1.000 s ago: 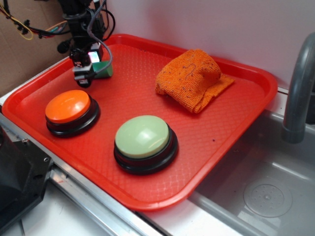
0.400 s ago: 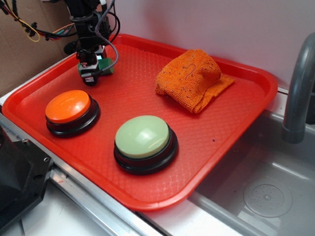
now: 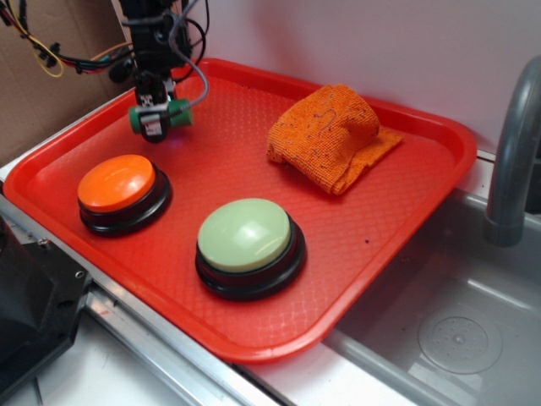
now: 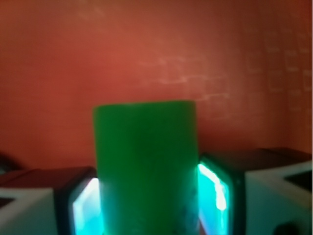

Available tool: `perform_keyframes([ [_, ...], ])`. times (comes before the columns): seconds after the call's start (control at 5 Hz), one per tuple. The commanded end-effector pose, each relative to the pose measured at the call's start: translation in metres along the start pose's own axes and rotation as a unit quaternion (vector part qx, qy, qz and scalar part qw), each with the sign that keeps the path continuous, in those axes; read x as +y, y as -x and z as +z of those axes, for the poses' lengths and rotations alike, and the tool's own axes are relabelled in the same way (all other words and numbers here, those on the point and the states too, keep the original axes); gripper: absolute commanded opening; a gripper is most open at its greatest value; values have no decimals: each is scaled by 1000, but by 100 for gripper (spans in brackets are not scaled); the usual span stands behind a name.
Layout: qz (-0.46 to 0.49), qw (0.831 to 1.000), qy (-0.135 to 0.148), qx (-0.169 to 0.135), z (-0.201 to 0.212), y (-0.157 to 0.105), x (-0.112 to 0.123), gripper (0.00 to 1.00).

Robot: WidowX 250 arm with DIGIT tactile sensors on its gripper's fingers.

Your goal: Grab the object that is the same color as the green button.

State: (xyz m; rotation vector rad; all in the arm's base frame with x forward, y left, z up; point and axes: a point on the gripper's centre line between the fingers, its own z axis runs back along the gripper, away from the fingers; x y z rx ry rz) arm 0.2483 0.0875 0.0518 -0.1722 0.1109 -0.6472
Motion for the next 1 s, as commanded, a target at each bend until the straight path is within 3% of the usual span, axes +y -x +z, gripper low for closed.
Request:
perform_keyframes([
  [0.0, 51, 997, -18, -46, 68, -18, -43, 0],
  [0.4, 115, 991, -37, -54, 98, -32, -91, 0],
  [0.8, 139, 989, -42, -31, 94, -52, -101, 0],
])
